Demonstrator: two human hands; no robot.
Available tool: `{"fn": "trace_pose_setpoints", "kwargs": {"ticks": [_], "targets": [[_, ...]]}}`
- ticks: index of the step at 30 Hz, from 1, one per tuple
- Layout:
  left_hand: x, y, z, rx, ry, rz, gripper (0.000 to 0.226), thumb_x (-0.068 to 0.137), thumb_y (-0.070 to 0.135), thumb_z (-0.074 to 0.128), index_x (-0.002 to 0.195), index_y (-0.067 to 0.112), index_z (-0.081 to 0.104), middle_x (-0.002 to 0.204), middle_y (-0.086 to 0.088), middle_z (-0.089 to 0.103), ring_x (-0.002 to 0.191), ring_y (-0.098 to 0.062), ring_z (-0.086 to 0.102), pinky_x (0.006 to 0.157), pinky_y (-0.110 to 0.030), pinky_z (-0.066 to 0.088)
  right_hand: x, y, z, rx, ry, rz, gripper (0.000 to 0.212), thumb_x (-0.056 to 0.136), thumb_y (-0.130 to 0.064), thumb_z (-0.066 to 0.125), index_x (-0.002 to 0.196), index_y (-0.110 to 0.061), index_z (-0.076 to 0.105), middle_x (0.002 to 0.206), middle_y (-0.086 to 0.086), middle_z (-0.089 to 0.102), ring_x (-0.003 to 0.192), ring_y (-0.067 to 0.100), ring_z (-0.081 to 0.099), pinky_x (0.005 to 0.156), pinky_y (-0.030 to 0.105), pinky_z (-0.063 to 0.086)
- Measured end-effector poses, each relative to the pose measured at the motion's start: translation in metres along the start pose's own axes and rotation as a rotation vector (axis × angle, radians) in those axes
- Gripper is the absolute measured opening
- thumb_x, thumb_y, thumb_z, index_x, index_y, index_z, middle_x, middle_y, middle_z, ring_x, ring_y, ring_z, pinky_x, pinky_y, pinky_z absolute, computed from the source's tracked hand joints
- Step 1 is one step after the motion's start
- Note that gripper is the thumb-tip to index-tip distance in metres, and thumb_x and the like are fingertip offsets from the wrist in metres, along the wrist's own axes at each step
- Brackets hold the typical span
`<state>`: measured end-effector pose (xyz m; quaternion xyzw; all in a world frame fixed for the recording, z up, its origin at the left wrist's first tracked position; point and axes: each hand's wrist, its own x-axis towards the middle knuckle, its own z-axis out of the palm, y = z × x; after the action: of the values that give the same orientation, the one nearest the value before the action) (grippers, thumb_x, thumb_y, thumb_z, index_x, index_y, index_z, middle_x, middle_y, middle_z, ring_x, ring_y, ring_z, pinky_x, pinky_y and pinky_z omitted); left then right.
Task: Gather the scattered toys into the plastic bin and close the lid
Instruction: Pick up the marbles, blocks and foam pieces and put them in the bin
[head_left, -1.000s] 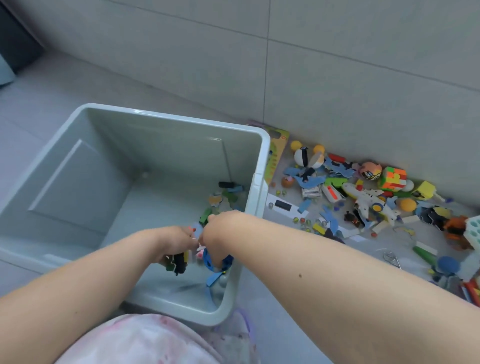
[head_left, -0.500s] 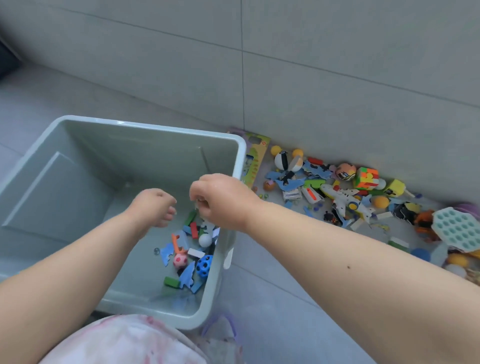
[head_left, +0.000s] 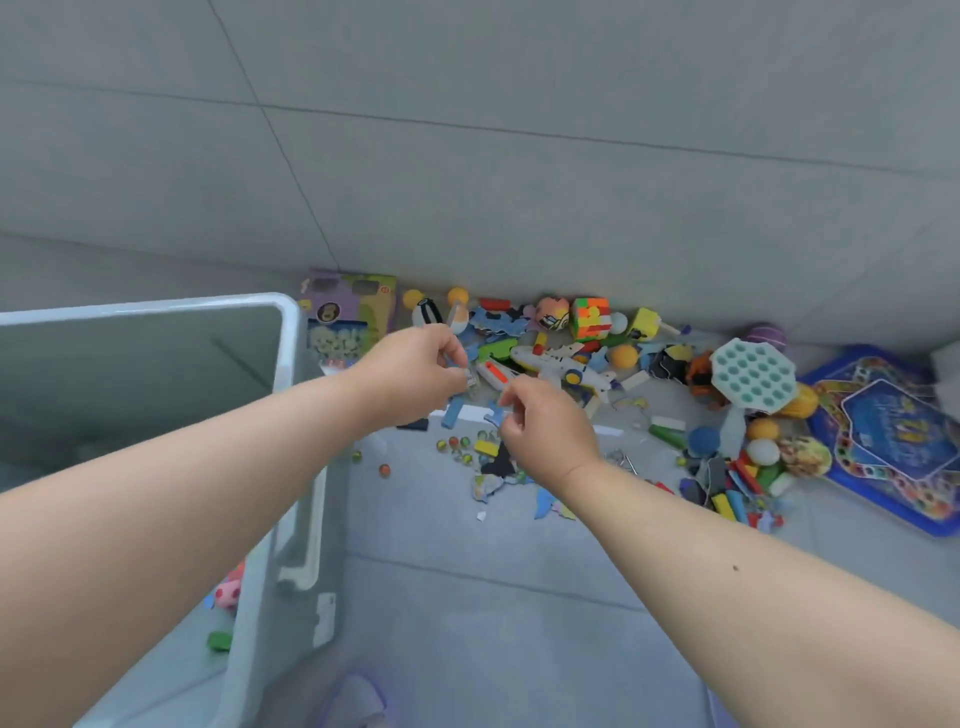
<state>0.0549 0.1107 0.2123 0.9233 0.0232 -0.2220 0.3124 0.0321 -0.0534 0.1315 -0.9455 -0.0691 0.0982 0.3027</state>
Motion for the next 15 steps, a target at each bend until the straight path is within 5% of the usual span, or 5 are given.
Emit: {"fn": "trace_pose_setpoints", "kwargs": {"ticks": [7, 12, 15], "targets": [[0.067, -0.003, 0.073, -0.203, -0.083, -0.162, 0.01, 0.092, 0.015, 0.046, 0.093, 0.012, 0.055, 0.088, -0.005, 0.063, 0.076, -0.016, 0.065, 0.068, -0.034, 0.057, 0.024, 0.099, -0.001, -0.036, -0.097, 0.266, 0.023, 0.086, -0.018, 0.051, 0.109, -0.015, 0.054, 0.097, 0.006, 0.057, 0.084, 0.024, 0.053, 0.061, 0.029, 0.037], [0.098, -0.02, 0.116, -0.37, -0.103, -0.294, 0.008, 0.093, 0.011, 0.045, 0.086, 0.013, 0.047, 0.084, -0.006, 0.054, 0.066, -0.011, 0.061, 0.052, -0.026, 0.048, 0.054, 0.134, 0.001, -0.071, -0.125, 0.31, 0.026, 0.083, -0.019, 0.057, 0.109, -0.013, 0.054, 0.094, 0.003, 0.051, 0.086, 0.025, 0.052, 0.064, 0.03, 0.037], [0.112, -0.029, 0.136, -0.457, -0.098, -0.379, 0.008, 0.094, 0.013, 0.046, 0.087, 0.012, 0.05, 0.084, -0.004, 0.057, 0.063, -0.013, 0.059, 0.058, -0.029, 0.051, 0.076, 0.146, 0.007, -0.069, -0.126, 0.314, 0.032, 0.082, -0.017, 0.059, 0.113, -0.012, 0.051, 0.107, 0.009, 0.054, 0.096, 0.029, 0.054, 0.067, 0.029, 0.038]]}}
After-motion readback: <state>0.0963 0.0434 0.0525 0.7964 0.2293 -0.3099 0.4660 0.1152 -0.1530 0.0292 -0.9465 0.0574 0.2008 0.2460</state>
